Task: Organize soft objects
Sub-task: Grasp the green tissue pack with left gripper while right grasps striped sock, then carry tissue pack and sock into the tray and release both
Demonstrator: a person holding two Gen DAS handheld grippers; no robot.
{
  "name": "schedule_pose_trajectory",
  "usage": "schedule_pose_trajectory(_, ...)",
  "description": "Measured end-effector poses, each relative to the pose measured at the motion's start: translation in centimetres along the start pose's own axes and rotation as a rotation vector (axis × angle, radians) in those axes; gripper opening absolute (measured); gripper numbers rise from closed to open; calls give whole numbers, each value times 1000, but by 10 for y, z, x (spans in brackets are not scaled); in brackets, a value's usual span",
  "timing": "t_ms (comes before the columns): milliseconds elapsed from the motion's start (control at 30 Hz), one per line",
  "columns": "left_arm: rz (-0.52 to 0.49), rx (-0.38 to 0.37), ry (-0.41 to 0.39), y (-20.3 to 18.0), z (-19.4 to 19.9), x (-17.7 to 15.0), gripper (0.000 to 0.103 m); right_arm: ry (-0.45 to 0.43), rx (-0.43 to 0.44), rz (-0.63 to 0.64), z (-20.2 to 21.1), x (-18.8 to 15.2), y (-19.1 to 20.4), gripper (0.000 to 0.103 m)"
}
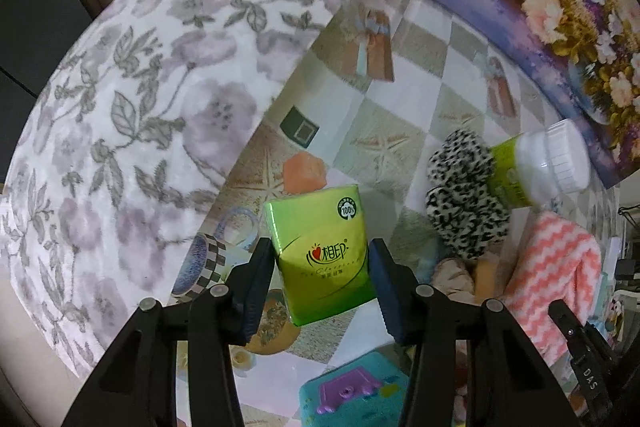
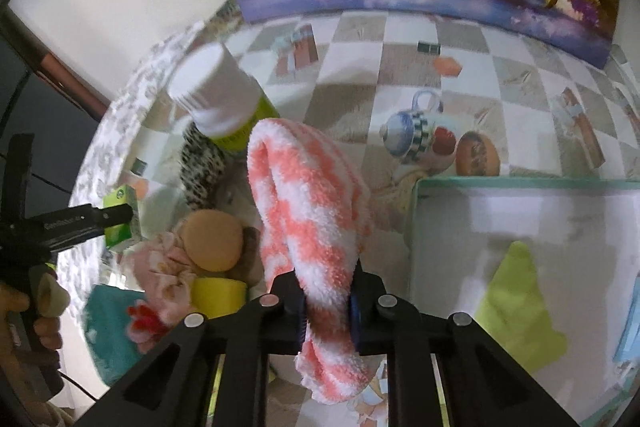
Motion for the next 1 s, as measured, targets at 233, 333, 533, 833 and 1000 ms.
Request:
schedule_pose_trajectory(233,-20,-15,-99,-11,49,7,50,-108,5,-24,48,24,3,17)
schedule_pose_trajectory(333,-33,-29,-138,-24,67,12,50,-142,-33,-27,70,30,-4,17)
schedule_pose_trajectory(533,-75,-51,-221,-60,106,15,50,-186,-110,-86,105,35,-39,17)
schedule_pose_trajectory(833,-167,-105,-283,-122,142,0,50,-234,-200,-238,150,23,-108,17)
schedule_pose_trajectory(1000,-240,-130,-279,-161,146,-20,50,-243,-253,-295,167,9,-137,17)
Point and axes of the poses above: each gripper's, at about its wrist camera, not at the fingertips, and z roughly against the way its jaws point, y to its left, x to its top, the point moved 8 cm from there along -z, roughly the way its jaws point, and after that the axes turned 10 degrees about -y, right-handed, at the moved point
